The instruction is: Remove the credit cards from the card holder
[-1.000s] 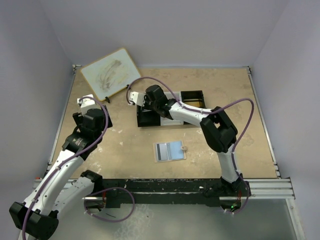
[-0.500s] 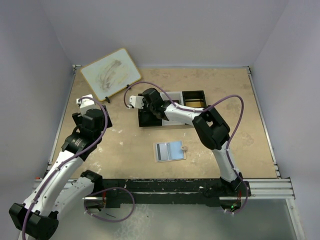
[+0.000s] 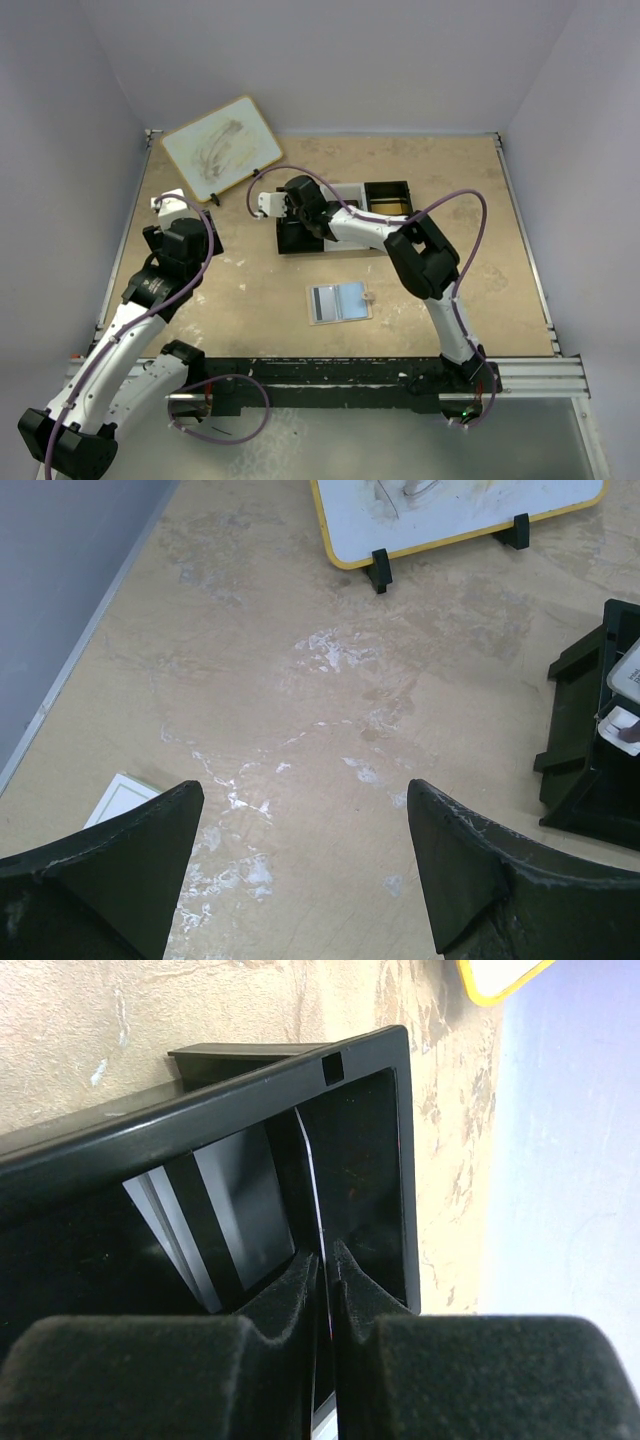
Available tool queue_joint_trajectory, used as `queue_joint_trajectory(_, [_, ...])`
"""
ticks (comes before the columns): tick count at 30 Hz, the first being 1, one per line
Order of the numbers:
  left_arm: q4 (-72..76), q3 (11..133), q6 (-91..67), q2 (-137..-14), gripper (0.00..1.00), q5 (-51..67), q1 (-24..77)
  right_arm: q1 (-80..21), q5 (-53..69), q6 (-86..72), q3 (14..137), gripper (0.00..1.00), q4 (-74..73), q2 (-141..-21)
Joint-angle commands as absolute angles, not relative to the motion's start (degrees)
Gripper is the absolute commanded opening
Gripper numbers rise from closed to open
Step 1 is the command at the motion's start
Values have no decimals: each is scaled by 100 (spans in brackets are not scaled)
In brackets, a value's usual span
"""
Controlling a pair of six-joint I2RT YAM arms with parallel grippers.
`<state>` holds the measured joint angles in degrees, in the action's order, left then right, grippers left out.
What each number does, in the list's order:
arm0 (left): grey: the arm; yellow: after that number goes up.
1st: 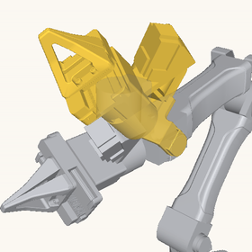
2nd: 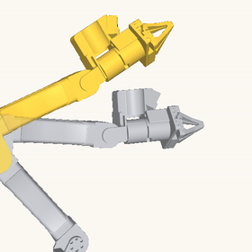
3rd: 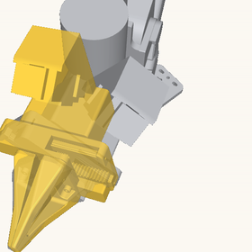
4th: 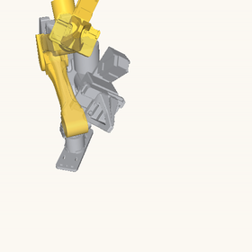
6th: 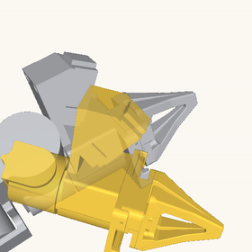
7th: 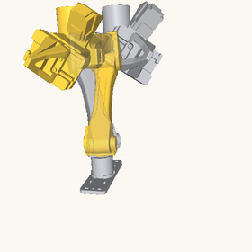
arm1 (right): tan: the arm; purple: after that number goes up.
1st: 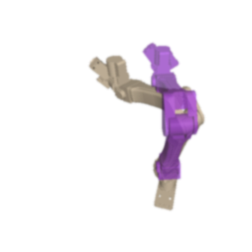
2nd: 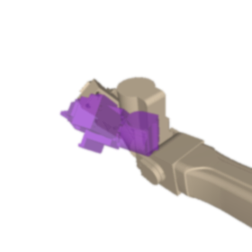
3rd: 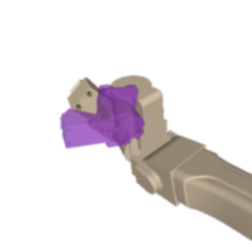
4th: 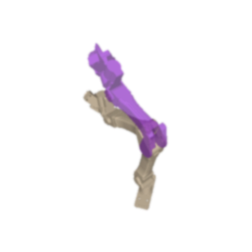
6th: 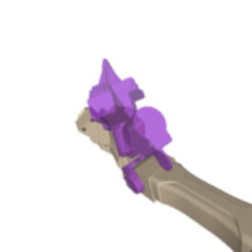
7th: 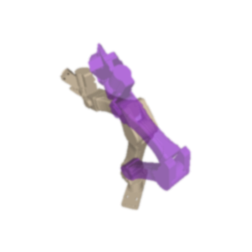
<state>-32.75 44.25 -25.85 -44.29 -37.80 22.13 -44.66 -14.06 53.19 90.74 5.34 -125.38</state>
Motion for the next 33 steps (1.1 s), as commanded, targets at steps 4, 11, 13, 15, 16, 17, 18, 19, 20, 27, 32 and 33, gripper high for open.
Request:
queue_joint_trajectory(4, [-3177,4550,-2476,-4370,81,-3851,2145,-4465,-1507,5515,9063,11,839,-12684])
queue_joint_trajectory(11, [-3173,4543,-2469,-4412,81,-3841,2138,-4465,-1403,5418,9044,23,777,-12668])
queue_joint_trajectory(13, [-3167,4553,-2465,-4427,81,-3834,2131,-4465,-1359,5364,9047,28,708,-12621])
queue_joint_trajectory(15, [-3169,4550,-2466,-4444,81,-3824,2123,-4466,-1199,5258,9037,29,667,-12534])
queue_joint_trajectory(16, [-3168,4551,-2469,-4448,81,-3816,2119,-4465,-1105,5217,9042,30,637,-12481])
queue_joint_trajectory(17, [-3169,4547,-2463,-4455,81,-3807,2111,-4465,-1058,5186,9037,35,611,-12435])
queue_joint_trajectory(18, [-3165,4552,-2461,-4458,81,-3801,2110,-4465,-1022,5178,9031,42,566,-12386])
queue_joint_trajectory(19, [-3170,4553,-2457,-4469,81,-3793,2103,-4465,-987,5176,9039,46,503,-12334])
queue_joint_trajectory(20, [-3165,4553,-2460,-4473,81,-3789,2099,-4465,-963,5166,9042,48,439,-12302])
queue_joint_trajectory(27, [-3165,4550,-2442,-4573,81,-3722,2094,-4429,-347,4722,9006,52,342,-11876])
queue_joint_trajectory(32, [-3168,4544,-2442,-4607,81,-3709,2087,-4421,-269,4515,8876,54,468,-11635])
queue_joint_trajectory(33, [-3169,4544,-2447,-4618,81,-3709,2086,-4413,-276,4473,8821,54,523,-11577])
